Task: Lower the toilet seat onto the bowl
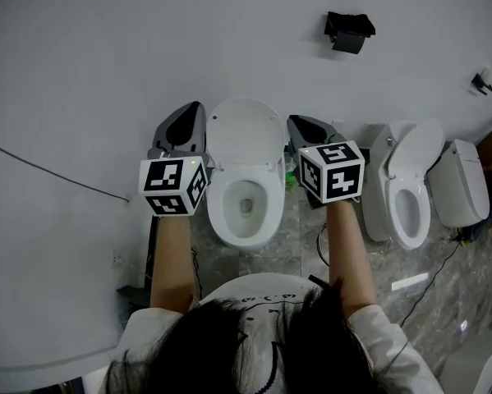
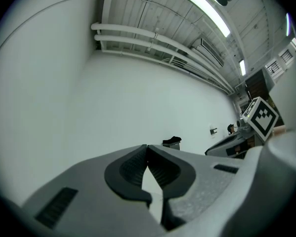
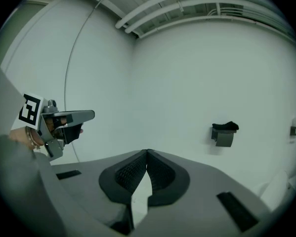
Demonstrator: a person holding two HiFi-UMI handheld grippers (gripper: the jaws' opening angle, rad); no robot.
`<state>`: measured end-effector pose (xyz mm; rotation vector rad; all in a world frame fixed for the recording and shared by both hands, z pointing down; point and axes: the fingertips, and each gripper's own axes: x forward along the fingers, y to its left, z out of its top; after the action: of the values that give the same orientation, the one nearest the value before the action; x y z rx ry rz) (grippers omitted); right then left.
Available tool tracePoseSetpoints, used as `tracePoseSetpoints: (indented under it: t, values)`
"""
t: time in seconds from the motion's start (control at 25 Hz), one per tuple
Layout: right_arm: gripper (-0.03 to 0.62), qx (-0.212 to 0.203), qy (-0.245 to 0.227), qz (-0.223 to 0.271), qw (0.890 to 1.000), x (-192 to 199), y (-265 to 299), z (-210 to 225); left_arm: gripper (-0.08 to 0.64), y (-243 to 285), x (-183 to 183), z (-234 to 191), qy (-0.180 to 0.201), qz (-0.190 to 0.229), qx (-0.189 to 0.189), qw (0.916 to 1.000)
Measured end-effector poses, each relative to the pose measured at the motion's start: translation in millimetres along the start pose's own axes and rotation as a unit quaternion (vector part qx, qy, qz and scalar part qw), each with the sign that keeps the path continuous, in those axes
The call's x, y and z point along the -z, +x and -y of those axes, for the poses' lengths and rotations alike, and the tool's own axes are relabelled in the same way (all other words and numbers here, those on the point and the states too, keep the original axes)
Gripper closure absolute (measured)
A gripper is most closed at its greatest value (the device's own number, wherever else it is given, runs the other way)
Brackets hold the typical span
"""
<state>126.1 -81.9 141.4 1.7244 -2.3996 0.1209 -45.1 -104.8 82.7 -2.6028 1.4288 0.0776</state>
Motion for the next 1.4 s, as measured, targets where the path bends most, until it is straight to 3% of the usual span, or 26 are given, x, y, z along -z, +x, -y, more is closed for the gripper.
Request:
tracePoseSetpoints:
  t: [0.32,0.8,1.0,1.4]
  values:
    - [0.566,0.005,-0.027,0.103,0.994,-48.4,-28.0,10.3,0.551,-1.4,-21.3,-4.5,0.015,0.024,0.001,0.9996]
    - [0.566,0.056,-0.091,0.193,0.975,-92.9,-64.0,12.0,0.551,-19.6,-54.3,-22.6,0.061,0.054,-0.019,0.9965]
    - [0.566,0.064,-0.096,0.189,0.975,-86.5,-69.1,11.4,0.551,-31.5,-58.8,-20.7,0.088,0.067,-0.018,0.9937]
    - [0.566,0.074,-0.102,0.203,0.971,-87.9,-87.6,2.4,0.550,-47.5,-60.6,-20.9,0.081,0.073,-0.027,0.9937]
